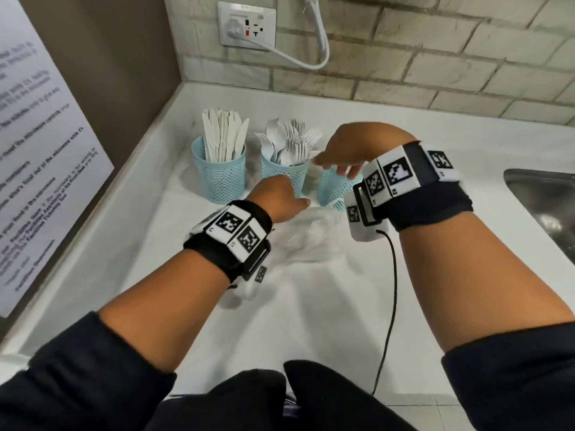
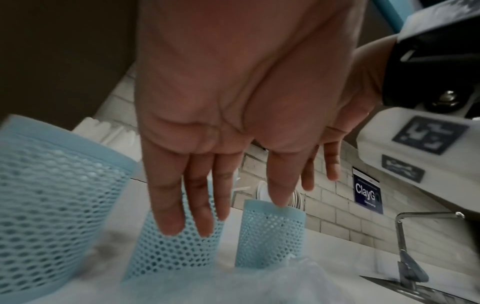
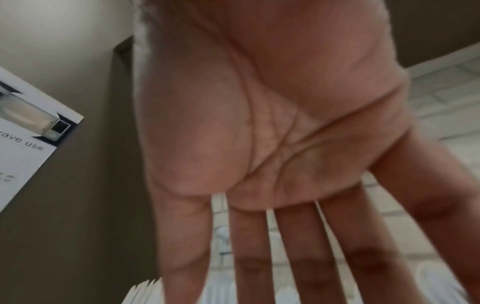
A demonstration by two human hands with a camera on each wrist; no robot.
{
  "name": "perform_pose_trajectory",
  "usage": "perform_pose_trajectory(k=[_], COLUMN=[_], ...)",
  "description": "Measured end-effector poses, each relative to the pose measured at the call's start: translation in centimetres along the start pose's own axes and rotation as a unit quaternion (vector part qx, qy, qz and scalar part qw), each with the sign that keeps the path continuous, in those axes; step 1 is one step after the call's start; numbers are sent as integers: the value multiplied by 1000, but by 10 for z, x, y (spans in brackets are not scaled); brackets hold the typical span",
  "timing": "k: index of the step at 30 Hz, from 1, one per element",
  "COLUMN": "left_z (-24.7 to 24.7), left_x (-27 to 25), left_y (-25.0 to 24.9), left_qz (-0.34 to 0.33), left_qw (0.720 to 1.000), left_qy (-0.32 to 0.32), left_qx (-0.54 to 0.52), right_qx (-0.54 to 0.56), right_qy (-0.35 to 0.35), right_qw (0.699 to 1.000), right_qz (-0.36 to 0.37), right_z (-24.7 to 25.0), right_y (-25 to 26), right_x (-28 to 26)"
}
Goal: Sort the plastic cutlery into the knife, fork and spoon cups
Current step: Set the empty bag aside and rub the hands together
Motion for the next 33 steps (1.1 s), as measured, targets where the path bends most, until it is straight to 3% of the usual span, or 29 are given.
perform_pose_trajectory(k=[4, 8, 11, 14, 17, 18, 21, 24, 28, 30, 31, 33], left_z=[-9, -18, -20, -26, -35, -38, -43, -46, -42, -38, -35, -27], left_x=[-14, -22, -28, -28, -21, -19, -13, -8, -11, -10, -10, -10], left_y=[25, 40, 41, 36, 34, 33, 29, 30, 36, 42, 44, 48], left_qz=[101, 173, 198, 185, 195, 196, 169, 123, 82, 67, 59, 36], left_qw=[995, 982, 973, 966, 946, 938, 916, 893, 892, 899, 905, 908], left_qy=[1, 35, 42, 51, 48, 43, 6, -27, -96, -158, -190, -270], left_qx=[-17, -62, -109, -173, -255, -282, -364, -433, -435, -403, -375, -319], right_qx=[-132, -124, -120, -60, 101, 181, 406, 476, 653, 690, 680, 594], right_qy=[95, 79, 107, 108, 105, 120, 178, 209, 223, 208, 185, 138], right_qw=[987, 989, 987, 992, 988, 974, 892, 846, 717, 685, 700, 784], right_qz=[-2, -2, -29, -36, -51, -58, -87, -116, -99, -106, -110, -119], right_z=[-36, -63, -82, -94, -98, -99, -104, -109, -108, -102, -100, -99], right_y=[17, 14, 11, 14, 22, 24, 34, 40, 37, 36, 35, 31], right_x=[-3, -5, -6, -4, -4, -2, 2, 3, 3, -1, -1, -3])
Point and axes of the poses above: each hand's wrist, its own x-axis towards the middle knuckle, its own z-axis out of the back of the hand, y = z × x, the point moved 2 cm from there along x, towards the middle knuckle, and after that the axes turned 1 degree about x, right-handed, at the moved point
